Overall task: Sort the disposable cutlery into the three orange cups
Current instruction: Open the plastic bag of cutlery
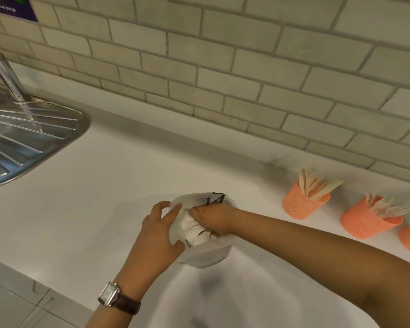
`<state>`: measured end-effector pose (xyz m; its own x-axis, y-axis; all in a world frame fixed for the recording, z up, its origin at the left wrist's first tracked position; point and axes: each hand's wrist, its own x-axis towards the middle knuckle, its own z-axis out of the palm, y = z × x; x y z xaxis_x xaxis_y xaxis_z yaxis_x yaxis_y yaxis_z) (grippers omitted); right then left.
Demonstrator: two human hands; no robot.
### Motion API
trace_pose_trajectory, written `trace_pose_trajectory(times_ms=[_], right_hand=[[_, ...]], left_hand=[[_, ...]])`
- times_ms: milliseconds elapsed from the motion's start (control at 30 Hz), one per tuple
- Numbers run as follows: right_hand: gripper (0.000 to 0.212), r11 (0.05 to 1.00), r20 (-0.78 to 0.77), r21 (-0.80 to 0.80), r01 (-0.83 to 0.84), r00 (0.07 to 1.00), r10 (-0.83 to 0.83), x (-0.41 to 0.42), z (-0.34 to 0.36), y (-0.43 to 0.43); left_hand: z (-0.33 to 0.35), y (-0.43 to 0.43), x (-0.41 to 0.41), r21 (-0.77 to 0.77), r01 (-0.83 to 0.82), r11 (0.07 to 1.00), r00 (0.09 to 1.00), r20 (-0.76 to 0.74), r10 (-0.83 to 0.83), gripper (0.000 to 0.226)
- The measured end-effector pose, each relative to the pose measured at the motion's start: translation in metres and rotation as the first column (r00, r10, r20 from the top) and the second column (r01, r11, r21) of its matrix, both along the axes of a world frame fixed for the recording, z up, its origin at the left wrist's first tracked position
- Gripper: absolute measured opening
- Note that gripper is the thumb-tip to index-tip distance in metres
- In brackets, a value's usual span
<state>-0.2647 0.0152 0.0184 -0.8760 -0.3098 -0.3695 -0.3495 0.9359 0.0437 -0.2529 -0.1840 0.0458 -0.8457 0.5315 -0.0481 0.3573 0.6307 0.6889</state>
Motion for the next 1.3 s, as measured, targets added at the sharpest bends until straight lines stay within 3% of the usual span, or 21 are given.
trace_pose_trajectory(times_ms=[100, 167, 267, 433, 600, 700, 800, 900, 967, 1033, 1100, 1133, 1200, 1300], right_hand=[[0.021, 0.999, -0.043, 0.008, -0.035, 0.998, 0.036, 0.012, -0.005, -0.003], [0.036, 0.998, -0.059, 0.027, -0.053, 0.997, 0.055, 0.017, -0.01, -0.007], [0.058, 0.977, -0.106, 0.215, -0.006, 0.994, 0.029, 0.024, -0.011, -0.025], [0.064, 0.857, -0.11, 0.513, 0.049, 0.994, 0.01, 0.032, -0.007, -0.057], [0.029, 0.847, -0.053, 0.522, 0.098, 0.995, -0.082, 0.031, 0.024, -0.067], [0.02, 0.888, -0.009, 0.349, 0.3, 0.948, -0.317, 0.036, 0.046, -0.056], [0.011, 0.89, -0.024, 0.228, 0.396, 0.916, -0.401, 0.053, 0.078, -0.027], [0.01, 0.874, 0.015, -0.078, 0.48, 0.877, -0.48, 0.082, 0.101, 0.016], [0.014, 0.726, 0.131, -0.337, 0.599, 0.794, -0.594, 0.103, 0.099, 0.038], [0.02, 0.415, 0.3, -0.589, 0.694, 0.664, -0.685, 0.124, 0.087, 0.046], [0.015, 0.078, 0.451, -0.739, 0.67, 0.576, -0.681, 0.147, 0.077, 0.046], [0.01, -0.06, 0.495, -0.782, 0.62, 0.559, -0.666, 0.158, 0.074, 0.045], [0.021, -0.303, 0.563, -0.812, 0.499, 0.533, -0.632, 0.179, 0.07, 0.046], [0.025, -0.545, 0.622, -0.779, 0.311, 0.498, -0.604, 0.206, 0.066, 0.055]], left_hand=[[0.002, 0.009, -0.002, -0.008, 0.013, 1.0, 0.999, -0.039, -0.013, 0.074], [0.003, 0.016, -0.005, -0.025, 0.035, 0.999, 0.999, -0.036, -0.036, 0.077], [0.003, 0.024, -0.011, -0.025, 0.058, 0.998, 0.998, 0.007, -0.058, 0.08], [0.009, 0.027, -0.013, 0.007, 0.054, 0.999, 0.997, 0.063, -0.054, 0.074], [0.01, 0.017, -0.021, 0.035, 0.037, 0.999, 0.99, 0.132, -0.041, 0.071], [0.009, 0.011, -0.027, 0.092, 0.004, 0.996, 0.977, 0.214, -0.024, 0.064], [0.009, 0.006, -0.03, 0.164, -0.043, 0.986, 0.961, 0.276, -0.004, 0.058], [0.01, 0.007, -0.03, 0.196, -0.059, 0.979, 0.967, 0.256, 0.007, 0.049], [0.01, 0.011, -0.029, 0.19, -0.056, 0.98, 0.98, 0.2, 0.018, 0.042], [0.009, 0.017, -0.027, 0.138, -0.057, 0.989, 0.996, 0.07, 0.048, 0.036], [0.013, 0.023, -0.023, 0.047, -0.058, 0.997, 0.995, -0.073, 0.062, 0.04], [0.016, 0.027, -0.02, 0.027, -0.063, 0.998, 0.99, -0.125, 0.065, 0.046], [0.023, 0.039, -0.012, 0.048, -0.04, 0.998, 0.977, -0.206, 0.049, 0.047], [0.032, 0.069, 0.007, 0.144, 0.063, 0.988, 0.97, -0.241, -0.026, 0.033]])
